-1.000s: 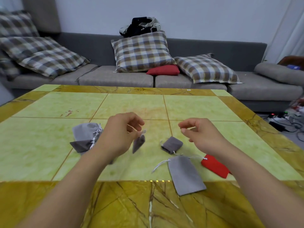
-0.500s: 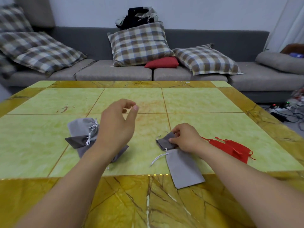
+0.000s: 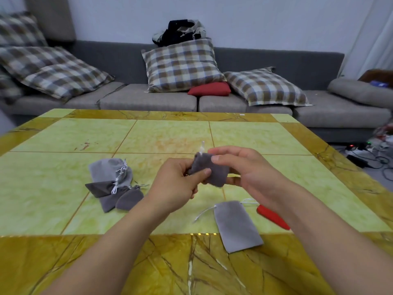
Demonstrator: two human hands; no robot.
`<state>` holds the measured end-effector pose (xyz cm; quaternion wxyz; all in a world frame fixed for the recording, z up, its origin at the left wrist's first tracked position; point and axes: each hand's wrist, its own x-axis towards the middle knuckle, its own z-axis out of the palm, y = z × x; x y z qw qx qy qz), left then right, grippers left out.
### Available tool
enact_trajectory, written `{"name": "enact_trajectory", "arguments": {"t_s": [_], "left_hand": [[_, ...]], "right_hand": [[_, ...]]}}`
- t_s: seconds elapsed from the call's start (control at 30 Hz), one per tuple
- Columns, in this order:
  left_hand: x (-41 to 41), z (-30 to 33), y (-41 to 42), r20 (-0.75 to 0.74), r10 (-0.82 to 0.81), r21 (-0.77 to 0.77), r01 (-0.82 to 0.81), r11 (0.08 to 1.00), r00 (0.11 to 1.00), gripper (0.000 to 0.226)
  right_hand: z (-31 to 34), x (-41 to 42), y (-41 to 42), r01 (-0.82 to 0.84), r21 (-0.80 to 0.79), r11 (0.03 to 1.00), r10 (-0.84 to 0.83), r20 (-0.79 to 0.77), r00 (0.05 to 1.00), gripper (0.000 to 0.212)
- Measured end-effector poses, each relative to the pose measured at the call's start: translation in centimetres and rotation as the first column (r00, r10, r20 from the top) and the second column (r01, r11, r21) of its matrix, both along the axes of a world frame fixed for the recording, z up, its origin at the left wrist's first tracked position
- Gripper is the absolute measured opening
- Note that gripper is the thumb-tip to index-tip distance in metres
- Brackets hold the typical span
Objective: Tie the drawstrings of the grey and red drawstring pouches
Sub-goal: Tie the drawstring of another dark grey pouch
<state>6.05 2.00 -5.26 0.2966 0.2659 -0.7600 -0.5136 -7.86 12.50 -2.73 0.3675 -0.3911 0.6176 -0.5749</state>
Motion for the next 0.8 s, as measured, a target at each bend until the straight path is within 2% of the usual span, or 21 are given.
{"name": "enact_trajectory", "arguments": {"t_s": [0.07,0.13,0.2,0.3,0.37,0.43,0.5,0.6,0.67,0.73,0.8], "left_hand": [[0.3,0.1,-0.3,0.134,-0.037,-0.215,0.066,0.974,0.99,0.026],[0.4,0.1,-0.2,0.225,-0.052,-0.322,0.125,0.939,0.973,0.03],[0.3,-0.2,-0.3,0.274,-0.103,-0.308,0.189,0.932,0.956,0.033],[0.5,0.0,-0.6,0.277,-0.206,-0.187,0.263,0.946,0.938,0.033],[0.6,0.5,-0.7,0.162,-0.218,-0.006,0.221,0.975,0.963,0.034],[0.7,1.4,-1.0,-0.001,-0.135,0.166,0.133,0.977,0.991,0.034],[0.9,2.0,-1.1,-0.096,-0.023,0.213,0.043,0.976,0.995,0.034],[1.0,2.4,-0.9,-0.139,0.044,0.202,-0.015,0.979,0.989,0.04],[0.9,2.7,-0.8,-0.205,0.082,0.323,-0.012,0.946,0.975,0.041],[0.9,3.5,-1.1,-0.331,0.142,0.489,0.041,0.871,0.933,0.041],[0.9,3.6,-1.5,-0.378,0.182,0.532,0.052,0.845,0.908,0.041]], "right_hand": [[0.2,-0.1,0.5,-0.053,0.054,0.997,0.06,-0.139,0.988,0.034],[-0.3,0.5,0.3,-0.049,0.028,0.998,0.051,-0.067,0.996,0.031],[-0.7,0.8,-0.2,0.001,-0.005,1.0,-0.001,0.029,1.0,0.022],[-0.7,1.2,-0.9,0.055,-0.034,0.998,-0.045,0.247,0.968,0.012],[-0.6,1.1,-1.0,0.095,-0.055,0.994,-0.067,0.381,0.922,0.012],[-0.4,0.6,-0.9,0.125,-0.05,0.991,-0.086,0.475,0.876,0.01],[-0.3,0.1,-0.7,0.143,-0.041,0.989,-0.1,0.527,0.844,0.009],[-0.2,0.0,-0.5,0.159,-0.07,0.985,-0.086,0.6,0.795,0.009],[0.3,0.3,-0.5,0.166,-0.128,0.978,-0.039,0.668,0.744,0.008],[0.9,0.2,-0.7,0.229,-0.169,0.958,-0.05,0.693,0.72,0.01],[1.1,0.0,-0.6,0.282,-0.197,0.939,-0.069,0.694,0.717,0.015]]}}
